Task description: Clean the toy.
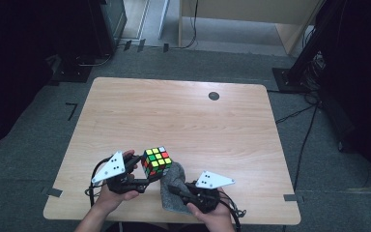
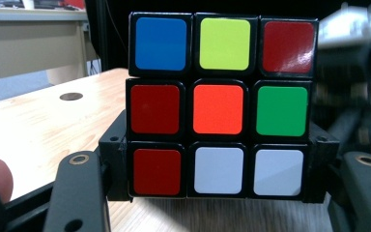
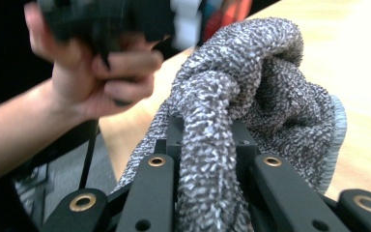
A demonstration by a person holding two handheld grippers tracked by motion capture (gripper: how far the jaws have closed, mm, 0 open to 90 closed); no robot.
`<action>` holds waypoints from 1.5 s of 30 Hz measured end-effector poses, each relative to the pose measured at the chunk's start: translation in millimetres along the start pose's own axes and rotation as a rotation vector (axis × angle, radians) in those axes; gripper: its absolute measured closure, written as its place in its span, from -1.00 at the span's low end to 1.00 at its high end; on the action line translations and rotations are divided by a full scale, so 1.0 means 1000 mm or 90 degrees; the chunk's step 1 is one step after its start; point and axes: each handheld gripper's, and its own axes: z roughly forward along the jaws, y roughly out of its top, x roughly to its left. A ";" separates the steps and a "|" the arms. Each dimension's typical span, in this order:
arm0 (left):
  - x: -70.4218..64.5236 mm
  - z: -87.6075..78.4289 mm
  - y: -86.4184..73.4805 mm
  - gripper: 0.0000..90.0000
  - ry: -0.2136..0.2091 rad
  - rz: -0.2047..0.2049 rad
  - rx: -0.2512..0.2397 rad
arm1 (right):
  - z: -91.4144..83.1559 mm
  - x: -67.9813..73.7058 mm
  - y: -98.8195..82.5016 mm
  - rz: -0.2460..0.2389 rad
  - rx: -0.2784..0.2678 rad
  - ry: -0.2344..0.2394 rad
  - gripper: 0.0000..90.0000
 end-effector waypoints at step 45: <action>-0.005 0.009 -0.006 -0.24 0.043 0.049 0.073 | -0.021 -0.006 0.004 -0.054 -0.153 -0.086 0.71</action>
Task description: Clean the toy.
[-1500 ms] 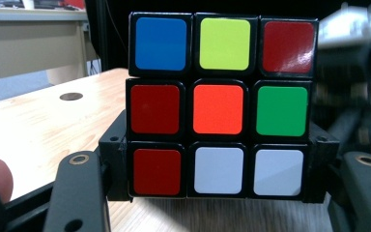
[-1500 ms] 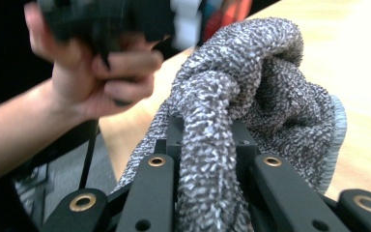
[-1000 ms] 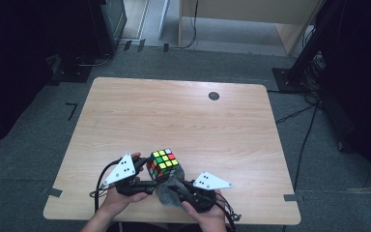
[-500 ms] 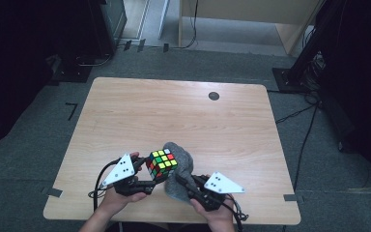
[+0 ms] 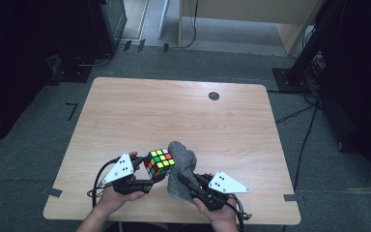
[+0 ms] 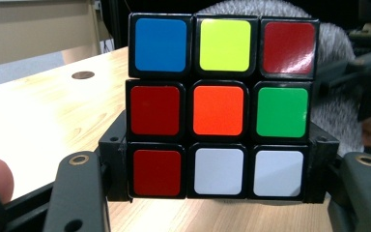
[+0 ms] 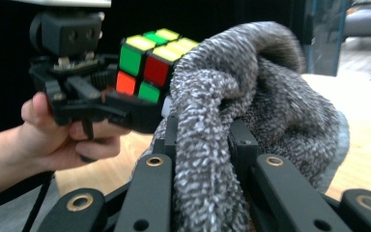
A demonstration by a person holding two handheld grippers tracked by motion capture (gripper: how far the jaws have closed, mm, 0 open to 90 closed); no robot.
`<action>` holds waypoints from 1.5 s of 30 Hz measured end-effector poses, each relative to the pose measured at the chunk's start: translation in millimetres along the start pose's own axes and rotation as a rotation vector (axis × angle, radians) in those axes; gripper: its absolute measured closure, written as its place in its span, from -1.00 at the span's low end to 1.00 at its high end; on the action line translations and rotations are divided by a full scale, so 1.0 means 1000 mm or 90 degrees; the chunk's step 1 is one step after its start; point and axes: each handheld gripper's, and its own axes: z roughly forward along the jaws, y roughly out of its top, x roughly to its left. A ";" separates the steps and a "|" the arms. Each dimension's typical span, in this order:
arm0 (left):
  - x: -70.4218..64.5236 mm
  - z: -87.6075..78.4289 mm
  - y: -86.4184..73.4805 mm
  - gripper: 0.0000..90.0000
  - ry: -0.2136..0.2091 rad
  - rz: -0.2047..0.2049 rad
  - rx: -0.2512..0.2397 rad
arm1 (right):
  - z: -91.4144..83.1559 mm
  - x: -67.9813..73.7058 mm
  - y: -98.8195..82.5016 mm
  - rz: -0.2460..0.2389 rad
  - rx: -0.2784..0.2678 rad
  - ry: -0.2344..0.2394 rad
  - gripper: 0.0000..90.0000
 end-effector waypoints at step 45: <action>-0.025 0.017 -0.009 -0.24 0.045 0.152 0.084 | -0.013 -0.011 0.011 -0.005 0.079 -0.167 0.70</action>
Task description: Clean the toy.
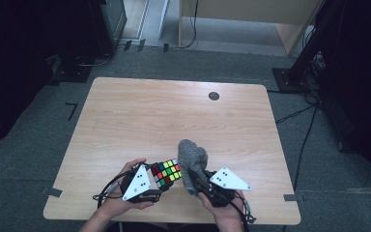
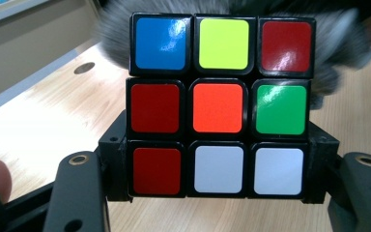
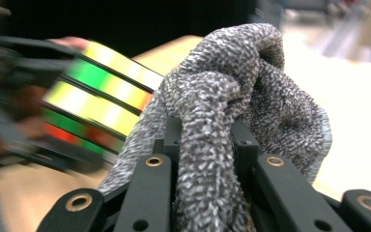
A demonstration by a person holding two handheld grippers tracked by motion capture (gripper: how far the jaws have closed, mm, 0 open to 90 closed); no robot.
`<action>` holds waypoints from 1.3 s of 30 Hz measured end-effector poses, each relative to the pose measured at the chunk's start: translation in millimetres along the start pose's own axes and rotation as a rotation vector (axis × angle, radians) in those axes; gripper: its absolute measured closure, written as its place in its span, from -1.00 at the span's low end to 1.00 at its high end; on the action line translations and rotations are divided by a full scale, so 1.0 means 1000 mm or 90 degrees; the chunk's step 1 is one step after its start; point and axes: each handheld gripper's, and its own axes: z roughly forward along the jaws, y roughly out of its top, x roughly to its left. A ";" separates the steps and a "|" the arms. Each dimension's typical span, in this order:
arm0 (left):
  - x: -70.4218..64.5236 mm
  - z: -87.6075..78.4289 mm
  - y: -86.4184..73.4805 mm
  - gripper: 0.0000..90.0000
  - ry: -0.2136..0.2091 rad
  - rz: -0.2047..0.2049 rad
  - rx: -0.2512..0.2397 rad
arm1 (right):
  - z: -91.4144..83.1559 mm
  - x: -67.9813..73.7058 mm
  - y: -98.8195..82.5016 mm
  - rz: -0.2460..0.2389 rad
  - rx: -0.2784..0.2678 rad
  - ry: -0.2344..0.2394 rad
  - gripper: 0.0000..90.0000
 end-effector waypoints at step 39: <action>0.061 0.033 -0.063 -0.26 0.244 -0.249 0.189 | -0.011 -0.071 -0.030 0.046 0.039 -0.150 0.70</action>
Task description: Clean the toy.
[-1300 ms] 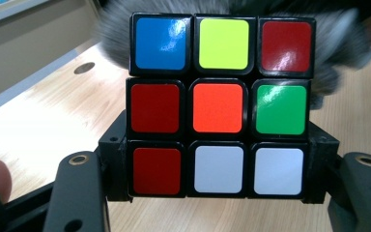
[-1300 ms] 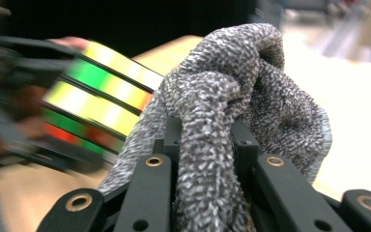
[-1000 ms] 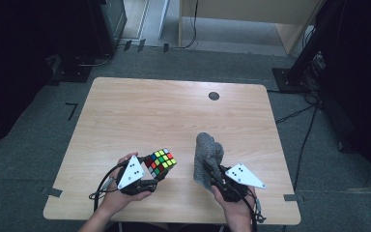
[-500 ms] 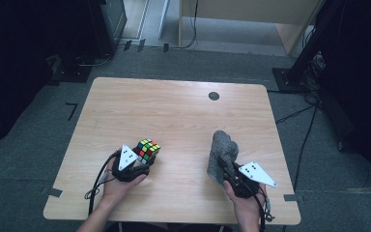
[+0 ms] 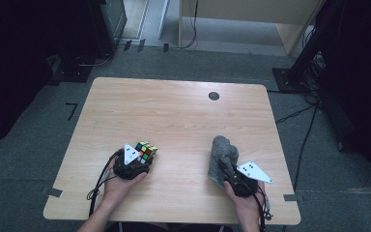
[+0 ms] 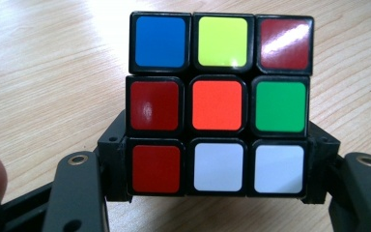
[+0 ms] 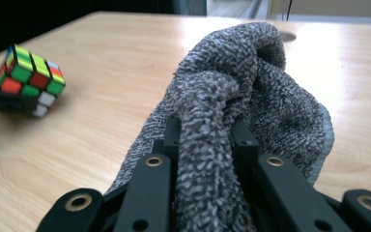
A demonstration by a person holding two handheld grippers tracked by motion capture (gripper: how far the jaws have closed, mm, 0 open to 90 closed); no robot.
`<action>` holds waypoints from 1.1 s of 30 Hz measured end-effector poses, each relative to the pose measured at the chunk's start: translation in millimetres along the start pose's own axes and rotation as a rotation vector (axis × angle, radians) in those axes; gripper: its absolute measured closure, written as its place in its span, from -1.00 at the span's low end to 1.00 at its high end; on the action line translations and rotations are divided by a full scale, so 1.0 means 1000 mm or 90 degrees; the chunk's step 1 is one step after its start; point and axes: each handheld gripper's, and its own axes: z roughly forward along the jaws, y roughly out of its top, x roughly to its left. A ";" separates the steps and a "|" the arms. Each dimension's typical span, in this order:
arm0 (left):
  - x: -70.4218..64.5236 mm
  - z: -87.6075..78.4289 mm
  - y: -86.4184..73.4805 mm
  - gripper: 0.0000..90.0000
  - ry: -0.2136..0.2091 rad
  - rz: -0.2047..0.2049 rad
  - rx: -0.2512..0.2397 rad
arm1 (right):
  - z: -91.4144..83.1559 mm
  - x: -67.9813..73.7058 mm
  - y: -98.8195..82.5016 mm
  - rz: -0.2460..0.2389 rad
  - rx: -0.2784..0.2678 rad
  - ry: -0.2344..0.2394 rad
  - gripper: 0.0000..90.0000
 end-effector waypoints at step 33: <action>0.001 -0.013 0.006 -0.68 -0.033 -0.025 -0.027 | 0.028 -0.004 -0.021 0.019 0.077 -0.003 0.70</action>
